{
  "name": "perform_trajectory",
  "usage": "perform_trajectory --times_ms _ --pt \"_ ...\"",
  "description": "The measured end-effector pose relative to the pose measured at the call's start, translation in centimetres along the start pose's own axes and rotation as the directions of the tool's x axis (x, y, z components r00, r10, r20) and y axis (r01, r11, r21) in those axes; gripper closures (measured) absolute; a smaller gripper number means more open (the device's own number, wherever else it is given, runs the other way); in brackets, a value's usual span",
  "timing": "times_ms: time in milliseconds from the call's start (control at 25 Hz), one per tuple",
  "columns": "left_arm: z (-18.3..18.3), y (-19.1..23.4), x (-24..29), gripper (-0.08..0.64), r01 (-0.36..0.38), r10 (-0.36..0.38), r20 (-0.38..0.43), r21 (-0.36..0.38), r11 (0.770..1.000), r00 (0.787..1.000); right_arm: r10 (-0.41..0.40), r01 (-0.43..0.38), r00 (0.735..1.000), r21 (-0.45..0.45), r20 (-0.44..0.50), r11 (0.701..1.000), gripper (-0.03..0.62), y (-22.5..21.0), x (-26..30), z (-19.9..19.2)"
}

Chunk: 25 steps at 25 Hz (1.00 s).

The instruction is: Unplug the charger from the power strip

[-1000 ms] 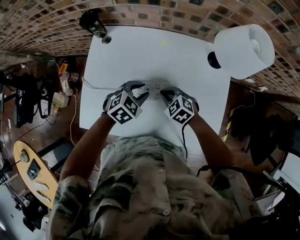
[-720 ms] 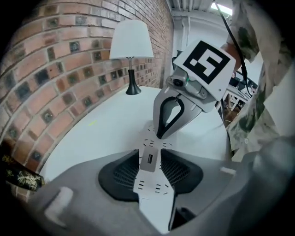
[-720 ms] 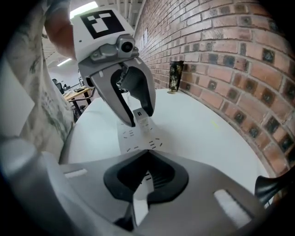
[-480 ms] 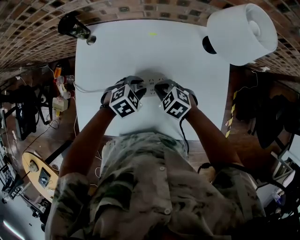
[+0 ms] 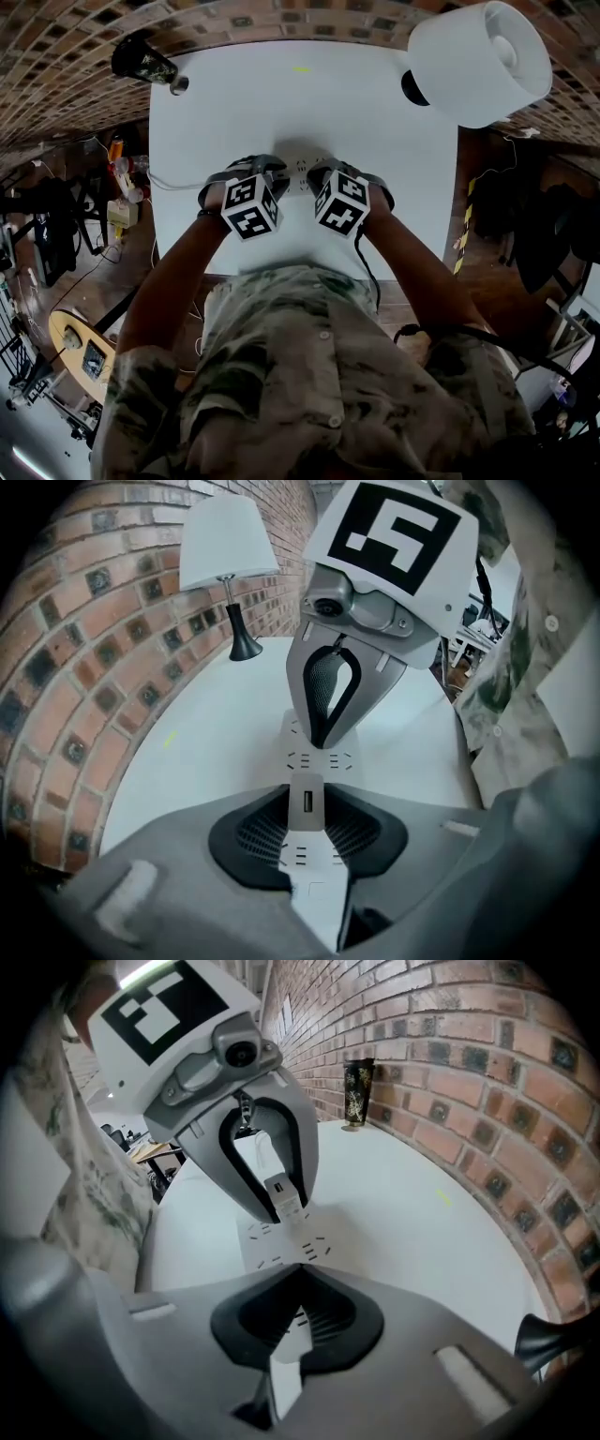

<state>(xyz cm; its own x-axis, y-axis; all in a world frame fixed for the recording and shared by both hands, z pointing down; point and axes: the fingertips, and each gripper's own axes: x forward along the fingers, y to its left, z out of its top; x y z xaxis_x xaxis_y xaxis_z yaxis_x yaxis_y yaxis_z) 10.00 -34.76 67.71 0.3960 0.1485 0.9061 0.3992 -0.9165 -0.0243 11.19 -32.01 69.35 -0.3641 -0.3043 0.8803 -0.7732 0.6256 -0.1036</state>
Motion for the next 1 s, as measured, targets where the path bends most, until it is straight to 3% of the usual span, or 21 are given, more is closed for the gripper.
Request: perform_trajectory --times_ms 120,240,440,600,800,1000 --pt "0.0 -0.1 0.1 0.453 0.007 -0.007 -0.020 0.009 1.000 1.000 -0.006 0.005 0.999 -0.008 -0.037 1.000 0.586 0.0 0.2 0.0" --pt "0.5 0.7 -0.7 0.453 0.009 -0.008 0.021 -0.049 0.999 1.000 -0.007 0.006 0.997 -0.007 -0.071 1.000 0.586 0.1 0.6 -0.1" --pt "3.3 5.4 -5.3 0.453 -0.067 0.072 0.080 -0.059 0.996 0.994 0.034 -0.034 0.998 0.001 -0.059 0.999 0.586 0.0 0.4 -0.2" --pt "3.5 6.5 -7.8 0.453 -0.108 0.113 0.087 -0.061 0.992 0.990 0.030 -0.030 0.998 -0.007 -0.048 1.000 0.586 0.1 0.3 -0.2" --pt "3.3 6.6 -10.3 0.451 -0.154 0.173 0.110 -0.157 0.975 0.979 0.006 -0.007 1.000 -0.050 -0.014 0.999 0.586 0.0 0.0 -0.4" --pt "2.0 5.7 -13.1 0.451 -0.221 0.253 0.108 -0.247 0.943 0.961 0.003 -0.001 0.999 -0.041 0.053 0.999 0.586 -0.2 -1.2 -0.7"
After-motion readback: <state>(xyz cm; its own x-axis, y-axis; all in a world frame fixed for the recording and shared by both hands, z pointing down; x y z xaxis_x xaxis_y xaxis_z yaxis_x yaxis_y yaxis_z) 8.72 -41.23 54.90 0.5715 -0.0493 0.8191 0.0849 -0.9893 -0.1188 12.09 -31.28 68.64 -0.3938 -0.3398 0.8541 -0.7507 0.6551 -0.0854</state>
